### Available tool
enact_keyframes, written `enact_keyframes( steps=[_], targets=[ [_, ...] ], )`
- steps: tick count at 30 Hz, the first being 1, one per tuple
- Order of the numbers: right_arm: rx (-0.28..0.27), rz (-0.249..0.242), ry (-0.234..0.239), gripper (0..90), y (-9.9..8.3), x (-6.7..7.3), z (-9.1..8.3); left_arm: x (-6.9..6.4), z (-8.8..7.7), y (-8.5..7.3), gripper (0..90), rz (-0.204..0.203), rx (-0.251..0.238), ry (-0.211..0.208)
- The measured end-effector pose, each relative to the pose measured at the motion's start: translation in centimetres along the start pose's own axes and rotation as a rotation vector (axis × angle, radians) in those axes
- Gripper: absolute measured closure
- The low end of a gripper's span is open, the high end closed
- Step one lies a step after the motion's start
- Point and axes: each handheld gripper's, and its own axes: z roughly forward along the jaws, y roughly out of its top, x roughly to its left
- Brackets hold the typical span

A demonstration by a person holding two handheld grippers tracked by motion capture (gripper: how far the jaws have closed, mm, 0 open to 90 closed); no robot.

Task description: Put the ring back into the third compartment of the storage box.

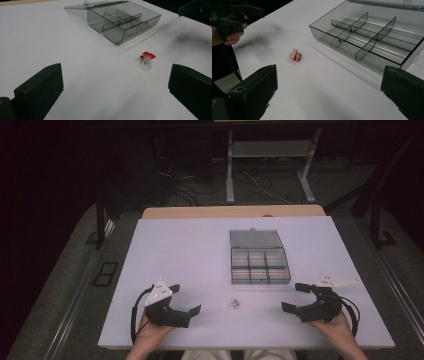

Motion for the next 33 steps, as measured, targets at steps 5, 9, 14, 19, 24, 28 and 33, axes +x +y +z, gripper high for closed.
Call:
enact_keyframes(
  steps=[5, 9, 14, 19, 24, 28, 33],
  targets=[
    [0.005, -0.005, -0.014, 0.8, -0.03, 0.02, 0.04, -0.05, 0.1, -0.01, 0.0, 0.0, 0.004, -0.004],
    [0.006, -0.001, -0.016, 0.7, -0.07, -0.01, -0.03, -0.08, 0.08, 0.0, 0.0, 0.004, 0.009, -0.008],
    [0.003, 0.006, -0.01, 0.8, -0.17, -0.05, -0.03, -0.02, 0.0, 0.02, 0.0, -0.001, 0.006, -0.01],
    [0.009, 0.007, -0.014, 0.7, -0.26, -0.02, -0.09, -0.15, -0.14, 0.05, 0.0, -0.001, 0.003, -0.008],
    [0.011, 0.005, -0.026, 0.7, -0.43, -0.03, -0.34, -0.3, -0.45, 0.05, 0.0, -0.007, -0.001, -0.002],
    [0.008, 0.007, -0.031, 0.7, -0.51, -0.18, -0.54, -0.38, -0.67, 0.14, 0.0, -0.013, -0.003, -0.002],
    [-0.002, 0.024, -0.026, 0.7, -0.64, -0.34, -0.67, -0.41, -0.77, 0.54, 0.0, -0.004, 0.005, -0.005]
  ],
)
